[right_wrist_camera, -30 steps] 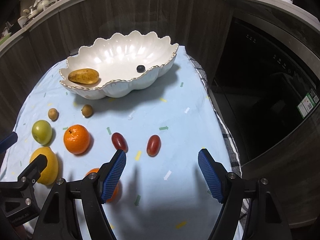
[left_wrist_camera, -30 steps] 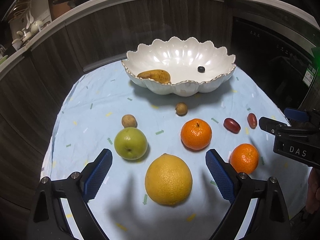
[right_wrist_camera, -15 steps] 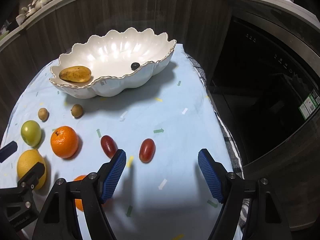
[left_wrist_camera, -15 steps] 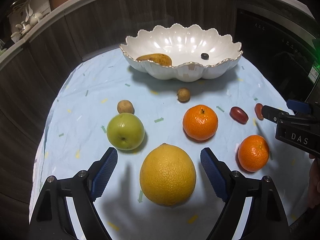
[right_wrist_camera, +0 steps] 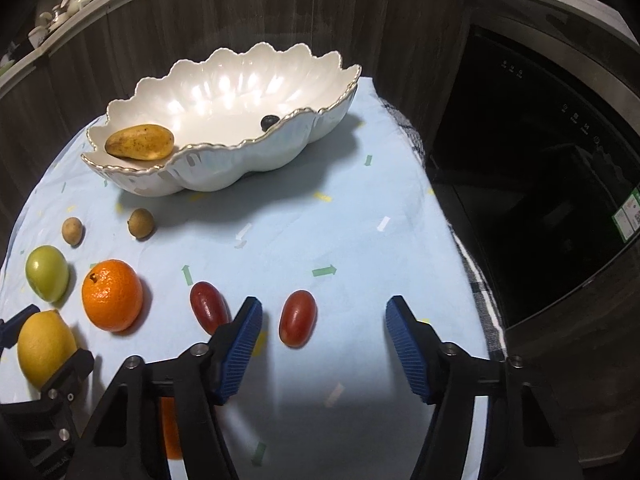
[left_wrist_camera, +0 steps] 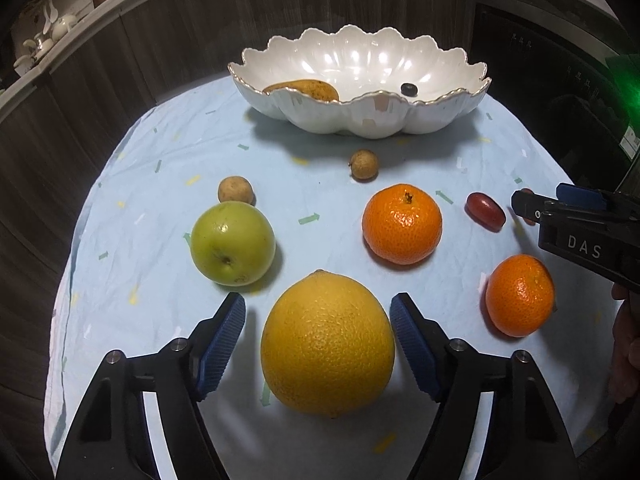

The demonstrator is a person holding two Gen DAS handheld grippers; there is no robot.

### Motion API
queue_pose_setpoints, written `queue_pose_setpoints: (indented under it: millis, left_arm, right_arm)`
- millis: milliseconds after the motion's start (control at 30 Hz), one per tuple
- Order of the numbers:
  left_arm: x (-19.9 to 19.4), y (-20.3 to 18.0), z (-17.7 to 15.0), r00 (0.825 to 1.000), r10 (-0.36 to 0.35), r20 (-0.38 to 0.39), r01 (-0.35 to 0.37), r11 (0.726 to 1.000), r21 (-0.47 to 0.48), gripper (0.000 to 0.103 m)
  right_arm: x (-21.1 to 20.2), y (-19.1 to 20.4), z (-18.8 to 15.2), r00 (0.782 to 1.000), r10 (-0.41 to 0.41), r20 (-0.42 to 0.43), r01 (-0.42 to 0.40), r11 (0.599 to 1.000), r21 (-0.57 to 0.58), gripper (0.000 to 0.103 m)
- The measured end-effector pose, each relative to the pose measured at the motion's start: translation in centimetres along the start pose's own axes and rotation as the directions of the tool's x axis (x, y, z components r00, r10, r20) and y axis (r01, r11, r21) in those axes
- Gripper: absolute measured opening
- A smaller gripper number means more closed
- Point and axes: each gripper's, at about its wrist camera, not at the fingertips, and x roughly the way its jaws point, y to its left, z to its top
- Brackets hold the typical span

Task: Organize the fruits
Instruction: 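Grasp the grapefruit with the left tool while the right tool grasps a red grape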

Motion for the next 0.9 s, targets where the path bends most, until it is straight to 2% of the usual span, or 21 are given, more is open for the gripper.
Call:
queue_pose_setpoints:
  millis: [300,467,900]
  left_arm:
    - [0.4,-0.2,-0.1,1.000,-0.015,-0.010,0.015,1.000,0.005,0.056]
    - [0.4,-0.3,-0.1,1.000,-0.021,-0.010,0.021,1.000,0.009,0.054]
    - [-0.6,-0.2,0.1,1.000,-0.008,0.008,0.008,1.000,0.012,0.054]
  right_arm:
    - [0.5,0.0,-0.2,1.000,0.026,-0.010,-0.026,1.000,0.003,0.041]
    - [0.3,0.5,-0.2,0.998,0.055,-0.006,-0.055,0.998,-0.014,0.019]
    - [-0.5,0.2,-0.2,0.998,0.054,0.013,-0.054,0.998,-0.014,0.018]
